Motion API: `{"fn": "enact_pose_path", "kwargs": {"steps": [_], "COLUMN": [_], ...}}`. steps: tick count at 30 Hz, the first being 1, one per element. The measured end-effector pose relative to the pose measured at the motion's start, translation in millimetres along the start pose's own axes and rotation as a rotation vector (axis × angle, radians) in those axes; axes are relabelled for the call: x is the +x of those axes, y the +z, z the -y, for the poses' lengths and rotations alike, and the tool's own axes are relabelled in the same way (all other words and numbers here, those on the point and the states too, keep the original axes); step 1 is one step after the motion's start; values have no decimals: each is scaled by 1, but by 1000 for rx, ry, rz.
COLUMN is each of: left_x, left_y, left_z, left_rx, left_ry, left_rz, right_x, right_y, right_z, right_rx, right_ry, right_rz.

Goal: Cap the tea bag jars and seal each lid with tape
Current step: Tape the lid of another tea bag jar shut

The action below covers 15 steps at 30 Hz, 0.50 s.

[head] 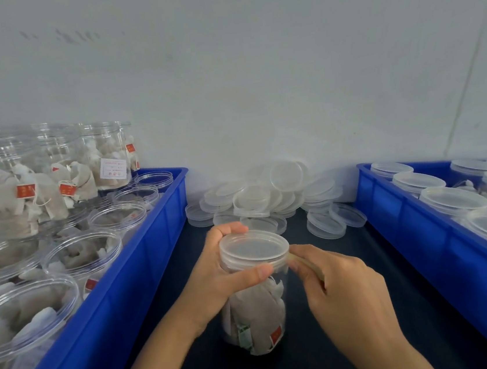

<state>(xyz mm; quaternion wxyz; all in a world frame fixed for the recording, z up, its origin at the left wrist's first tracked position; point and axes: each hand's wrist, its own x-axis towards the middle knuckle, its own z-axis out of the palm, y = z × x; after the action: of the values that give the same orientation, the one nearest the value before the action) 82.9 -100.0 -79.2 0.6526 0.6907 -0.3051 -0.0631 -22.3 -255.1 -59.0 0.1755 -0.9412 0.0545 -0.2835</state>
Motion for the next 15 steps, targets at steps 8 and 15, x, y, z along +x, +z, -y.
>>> {"fn": "enact_pose_path", "kwargs": {"steps": [8,15], "left_x": [-5,-2], "left_y": [5,29], "left_z": [-52,-46], "left_rx": [950,1083], "left_ry": [-27,39], "left_rz": [101,-61], "right_x": [-4,-5], "right_y": [6,5], "right_z": [2,-4], "right_rx": [23,-2], "right_ry": [-84,-6], "right_rz": [16,3]}}
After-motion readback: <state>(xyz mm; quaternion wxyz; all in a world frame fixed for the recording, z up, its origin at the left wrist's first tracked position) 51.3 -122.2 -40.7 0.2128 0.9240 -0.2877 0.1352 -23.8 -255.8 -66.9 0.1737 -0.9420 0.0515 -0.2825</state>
